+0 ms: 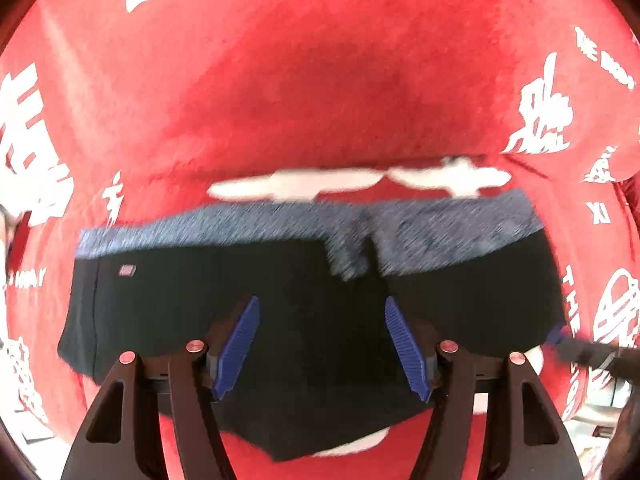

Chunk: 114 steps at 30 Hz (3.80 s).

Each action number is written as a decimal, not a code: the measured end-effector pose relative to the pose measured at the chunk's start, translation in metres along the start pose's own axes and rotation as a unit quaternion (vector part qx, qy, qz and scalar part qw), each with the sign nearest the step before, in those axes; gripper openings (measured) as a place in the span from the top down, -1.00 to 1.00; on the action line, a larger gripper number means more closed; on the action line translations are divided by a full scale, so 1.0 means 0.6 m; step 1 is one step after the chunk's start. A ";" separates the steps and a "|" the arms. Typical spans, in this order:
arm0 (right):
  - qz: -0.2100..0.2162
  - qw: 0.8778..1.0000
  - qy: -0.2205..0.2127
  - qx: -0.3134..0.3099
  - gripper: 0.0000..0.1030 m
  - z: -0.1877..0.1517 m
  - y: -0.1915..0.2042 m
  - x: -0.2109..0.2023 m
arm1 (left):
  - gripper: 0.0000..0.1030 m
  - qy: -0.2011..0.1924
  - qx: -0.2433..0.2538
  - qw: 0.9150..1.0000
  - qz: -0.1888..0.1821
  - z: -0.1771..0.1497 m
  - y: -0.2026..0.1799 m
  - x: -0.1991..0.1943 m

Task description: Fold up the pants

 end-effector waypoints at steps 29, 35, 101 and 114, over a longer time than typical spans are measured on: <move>-0.194 0.980 -0.001 0.035 -0.35 0.057 -0.182 0.000 | -0.52 0.065 0.024 0.997 0.017 -0.047 -0.017 0.080; -0.231 0.972 -0.035 -0.021 -0.35 0.024 -0.107 -0.031 | -0.52 0.060 0.010 0.998 0.033 -0.070 0.036 0.054; -0.195 0.943 0.199 -0.184 -0.49 -0.173 0.184 0.360 | -0.99 0.085 -0.342 0.933 -0.066 -0.251 0.493 0.082; -0.202 0.941 0.198 -0.188 -0.53 -0.177 0.170 0.376 | -0.99 0.041 -0.403 0.892 -0.200 -0.210 0.495 0.122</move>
Point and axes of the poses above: each gripper's, at about its wrist camera, not at the fingertips, and x roughly the way its jaws point, y to its left, z to its top, the point moved 8 cm from there along x, roughly the way its jaws point, and after that the axes turned 4 degrees about z, right-handed, at the moved point
